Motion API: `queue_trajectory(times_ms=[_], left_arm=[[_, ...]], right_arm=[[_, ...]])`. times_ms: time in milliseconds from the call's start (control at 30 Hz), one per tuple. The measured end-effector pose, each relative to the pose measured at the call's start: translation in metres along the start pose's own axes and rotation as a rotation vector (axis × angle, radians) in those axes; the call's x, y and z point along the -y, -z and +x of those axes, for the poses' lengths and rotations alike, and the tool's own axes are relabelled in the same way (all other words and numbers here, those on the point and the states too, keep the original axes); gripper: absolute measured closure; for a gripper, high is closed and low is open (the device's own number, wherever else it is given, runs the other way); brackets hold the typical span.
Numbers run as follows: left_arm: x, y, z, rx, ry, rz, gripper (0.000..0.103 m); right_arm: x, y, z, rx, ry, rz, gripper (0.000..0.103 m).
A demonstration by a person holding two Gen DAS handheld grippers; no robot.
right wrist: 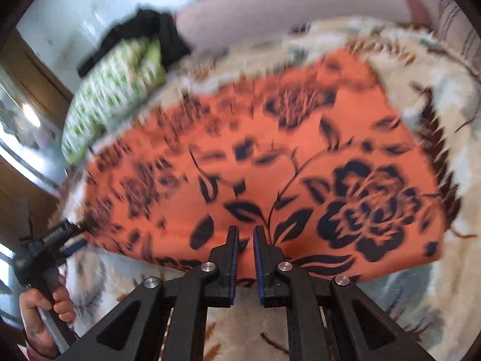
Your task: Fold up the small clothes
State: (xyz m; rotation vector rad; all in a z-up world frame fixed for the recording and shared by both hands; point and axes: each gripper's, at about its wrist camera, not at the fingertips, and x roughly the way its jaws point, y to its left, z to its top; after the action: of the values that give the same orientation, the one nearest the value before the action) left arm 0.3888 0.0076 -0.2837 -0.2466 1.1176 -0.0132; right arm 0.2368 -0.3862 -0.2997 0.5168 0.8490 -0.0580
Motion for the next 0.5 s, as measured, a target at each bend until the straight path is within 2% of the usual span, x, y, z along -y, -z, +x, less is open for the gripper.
queue_trajectory(times_ms=[67, 167, 233, 267, 300, 333, 367, 433, 500], left_arm=[[-0.007, 0.006, -0.008, 0.001, 0.024, -0.022, 0.027], [-0.016, 0.017, -0.018, -0.004, 0.054, -0.043, 0.027], [-0.021, 0.025, -0.022, -0.021, 0.083, -0.076, 0.027], [-0.024, 0.027, -0.021, -0.043, 0.110, -0.100, 0.027], [-0.013, 0.032, -0.010, -0.065, 0.134, -0.121, 0.027], [-0.015, 0.037, -0.009, -0.087, 0.166, -0.138, 0.027], [-0.016, 0.043, -0.011, -0.095, 0.190, -0.151, 0.027], [-0.015, 0.051, -0.013, -0.094, 0.230, -0.176, 0.027], [-0.008, 0.050, -0.011, -0.086, 0.269, -0.176, 0.027]], right_arm=[[-0.011, -0.001, -0.009, 0.034, -0.100, -0.009, 0.092], [-0.038, 0.003, 0.006, 0.040, -0.182, -0.053, 0.092], [-0.051, 0.013, 0.031, -0.038, -0.211, -0.059, 0.092], [-0.053, 0.017, 0.048, -0.106, -0.205, -0.062, 0.092], [-0.054, 0.024, 0.070, -0.196, -0.155, -0.076, 0.092], [-0.053, 0.030, 0.079, -0.218, -0.142, -0.074, 0.090], [-0.052, 0.029, 0.075, -0.190, -0.158, -0.061, 0.091], [-0.053, 0.022, 0.063, -0.204, -0.187, -0.035, 0.091], [-0.052, 0.017, 0.048, -0.131, -0.255, -0.031, 0.091]])
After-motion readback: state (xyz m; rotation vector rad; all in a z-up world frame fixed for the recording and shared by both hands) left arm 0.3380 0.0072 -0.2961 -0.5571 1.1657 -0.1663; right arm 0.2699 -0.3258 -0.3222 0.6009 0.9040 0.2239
